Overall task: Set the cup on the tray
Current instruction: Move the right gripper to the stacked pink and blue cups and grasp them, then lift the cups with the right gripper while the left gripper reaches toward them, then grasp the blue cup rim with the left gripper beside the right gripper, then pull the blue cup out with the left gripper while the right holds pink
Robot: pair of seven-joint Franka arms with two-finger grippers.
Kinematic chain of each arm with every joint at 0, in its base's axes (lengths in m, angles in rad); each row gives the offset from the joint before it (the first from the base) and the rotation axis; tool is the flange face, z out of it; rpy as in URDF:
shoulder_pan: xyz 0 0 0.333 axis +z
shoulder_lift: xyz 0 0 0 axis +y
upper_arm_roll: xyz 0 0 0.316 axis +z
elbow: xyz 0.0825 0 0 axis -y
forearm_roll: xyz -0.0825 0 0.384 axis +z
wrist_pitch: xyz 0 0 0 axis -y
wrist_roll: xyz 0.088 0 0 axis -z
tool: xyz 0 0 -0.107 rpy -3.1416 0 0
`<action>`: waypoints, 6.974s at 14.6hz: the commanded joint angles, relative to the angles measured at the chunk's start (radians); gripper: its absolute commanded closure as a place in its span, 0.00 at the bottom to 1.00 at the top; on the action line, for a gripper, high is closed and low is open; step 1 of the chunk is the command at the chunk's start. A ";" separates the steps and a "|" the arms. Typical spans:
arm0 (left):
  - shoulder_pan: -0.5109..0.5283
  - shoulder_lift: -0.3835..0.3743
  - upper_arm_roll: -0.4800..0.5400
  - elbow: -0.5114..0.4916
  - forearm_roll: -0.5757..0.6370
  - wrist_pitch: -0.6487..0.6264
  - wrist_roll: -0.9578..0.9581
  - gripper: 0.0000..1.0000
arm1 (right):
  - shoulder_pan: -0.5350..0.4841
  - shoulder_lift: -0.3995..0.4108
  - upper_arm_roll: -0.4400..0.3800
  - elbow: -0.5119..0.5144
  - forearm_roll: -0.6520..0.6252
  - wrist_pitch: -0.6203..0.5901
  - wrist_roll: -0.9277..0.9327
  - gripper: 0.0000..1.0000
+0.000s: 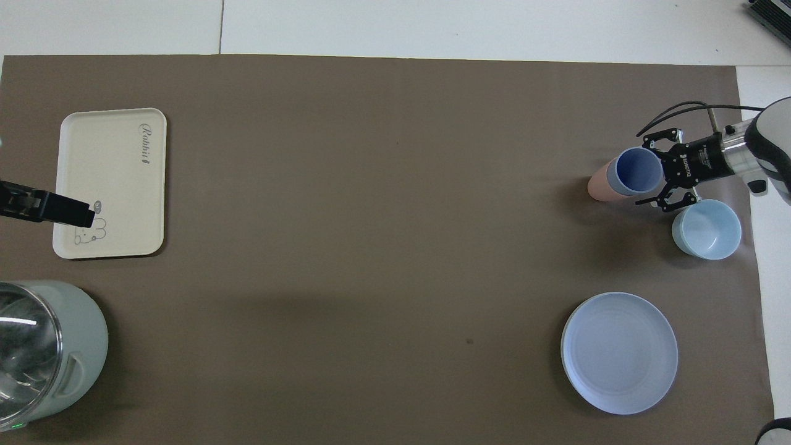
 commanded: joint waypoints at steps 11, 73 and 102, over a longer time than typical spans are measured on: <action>-0.003 -0.012 0.001 -0.004 0.022 -0.010 0.007 0.00 | -0.005 -0.025 0.010 -0.081 0.174 0.018 0.010 0.03; -0.656 0.166 -0.006 -0.169 -0.074 0.845 -1.251 0.08 | 0.557 -0.408 0.033 -0.335 0.343 0.237 0.492 1.00; -0.069 0.039 0.017 -0.031 -0.127 0.392 -0.712 1.00 | 0.128 -0.227 0.014 -0.334 0.564 -0.002 0.142 1.00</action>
